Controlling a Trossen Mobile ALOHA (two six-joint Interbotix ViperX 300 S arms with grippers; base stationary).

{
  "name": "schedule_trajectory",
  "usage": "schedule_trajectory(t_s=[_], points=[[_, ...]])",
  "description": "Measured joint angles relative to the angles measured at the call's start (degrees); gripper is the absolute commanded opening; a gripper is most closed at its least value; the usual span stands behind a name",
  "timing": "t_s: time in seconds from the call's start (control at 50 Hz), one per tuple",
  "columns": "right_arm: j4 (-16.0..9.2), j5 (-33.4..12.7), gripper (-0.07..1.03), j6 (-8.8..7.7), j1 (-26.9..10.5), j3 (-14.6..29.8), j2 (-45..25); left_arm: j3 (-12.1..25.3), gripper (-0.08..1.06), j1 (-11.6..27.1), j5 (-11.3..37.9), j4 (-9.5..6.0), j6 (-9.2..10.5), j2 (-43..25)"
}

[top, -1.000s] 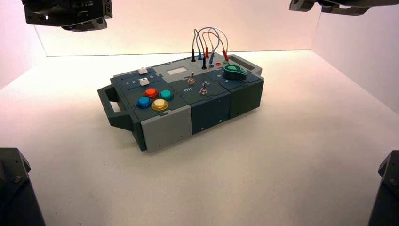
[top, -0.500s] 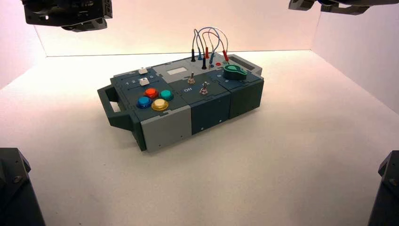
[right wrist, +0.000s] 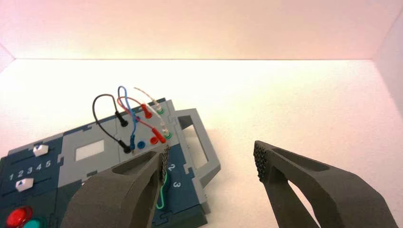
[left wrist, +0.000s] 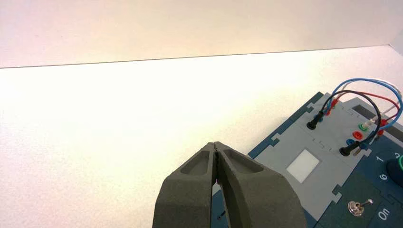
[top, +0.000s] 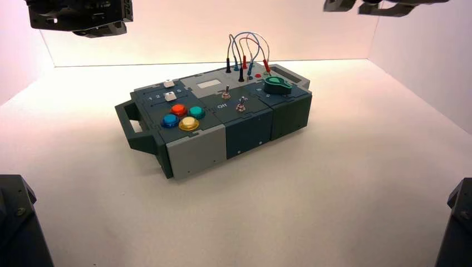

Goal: Push the green button with the right gripper.

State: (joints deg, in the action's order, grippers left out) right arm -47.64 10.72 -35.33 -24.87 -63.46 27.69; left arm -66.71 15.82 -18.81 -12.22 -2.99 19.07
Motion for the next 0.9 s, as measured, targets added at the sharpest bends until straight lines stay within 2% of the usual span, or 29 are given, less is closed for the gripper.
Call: schedule_trajectory(t_s=[0.1,0.22,0.48,0.66,0.8,0.9], points=[[0.09,-1.67,0.82,-0.09,-0.09,1.14,-2.02,0.0,-0.03,0.09,0.0,0.0,0.0,0.0],[0.09,-4.22,0.7,-0.09,-0.18,2.81,-4.31,0.0,-0.03,0.09,0.0,0.0,0.0,-0.18],[0.18,-13.01,0.35,-0.35,-0.18,6.94,-6.94,0.0,-0.03,0.0,0.0,0.0,0.0,-0.53],[0.26,-16.44,0.32,-0.35,-0.44,8.0,-6.94,0.0,-0.03,0.0,0.0,0.0,0.0,-0.79],[0.26,-17.31,0.17,-0.53,-2.37,8.44,-7.29,0.0,-0.03,0.09,0.0,0.0,0.0,-0.79],[0.35,-18.02,0.15,-0.62,-4.31,9.14,-7.73,0.0,-0.03,0.0,0.0,0.0,0.0,-0.79]])
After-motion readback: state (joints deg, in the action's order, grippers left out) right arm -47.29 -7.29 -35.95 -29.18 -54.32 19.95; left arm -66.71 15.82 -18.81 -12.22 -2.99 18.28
